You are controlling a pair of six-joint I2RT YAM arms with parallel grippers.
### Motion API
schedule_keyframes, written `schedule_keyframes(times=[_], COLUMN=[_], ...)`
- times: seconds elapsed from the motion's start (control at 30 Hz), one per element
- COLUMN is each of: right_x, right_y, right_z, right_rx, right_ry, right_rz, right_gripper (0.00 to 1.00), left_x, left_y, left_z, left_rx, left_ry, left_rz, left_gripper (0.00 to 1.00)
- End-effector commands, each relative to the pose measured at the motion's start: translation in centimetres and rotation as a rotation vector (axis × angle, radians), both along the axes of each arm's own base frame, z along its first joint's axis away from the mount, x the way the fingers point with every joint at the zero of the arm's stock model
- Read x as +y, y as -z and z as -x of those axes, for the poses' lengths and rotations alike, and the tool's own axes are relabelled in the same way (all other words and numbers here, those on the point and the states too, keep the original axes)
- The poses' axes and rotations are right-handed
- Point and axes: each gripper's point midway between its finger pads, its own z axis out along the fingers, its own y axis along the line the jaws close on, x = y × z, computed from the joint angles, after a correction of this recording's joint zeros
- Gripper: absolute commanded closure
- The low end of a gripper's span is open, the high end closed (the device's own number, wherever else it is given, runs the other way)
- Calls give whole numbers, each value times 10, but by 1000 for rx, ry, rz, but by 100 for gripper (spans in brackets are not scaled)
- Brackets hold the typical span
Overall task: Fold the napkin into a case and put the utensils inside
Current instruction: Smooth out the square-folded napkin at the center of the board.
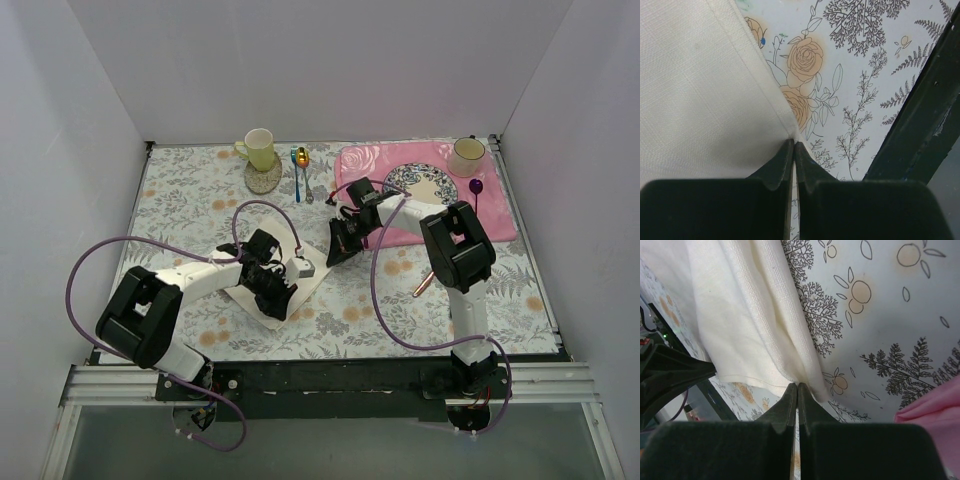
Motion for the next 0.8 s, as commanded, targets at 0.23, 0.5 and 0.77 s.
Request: schedule_keyframes(times=[0.23, 0.5, 0.77], right_x=[-7, -20, -27], right_y=[-37, 6, 36], right_z=[-42, -36, -31], right_rx=[-192, -148, -111], right_ry=[24, 25, 24], right_rz=[-19, 75, 126], right_gripper=[99, 99, 99], left_x=[21, 22, -9], left_y=[15, 16, -46], left_z=[20, 19, 0], left_rx=[30, 26, -40], left_ry=[24, 31, 27], left_rz=[-75, -85, 59], left_gripper=[100, 100, 100])
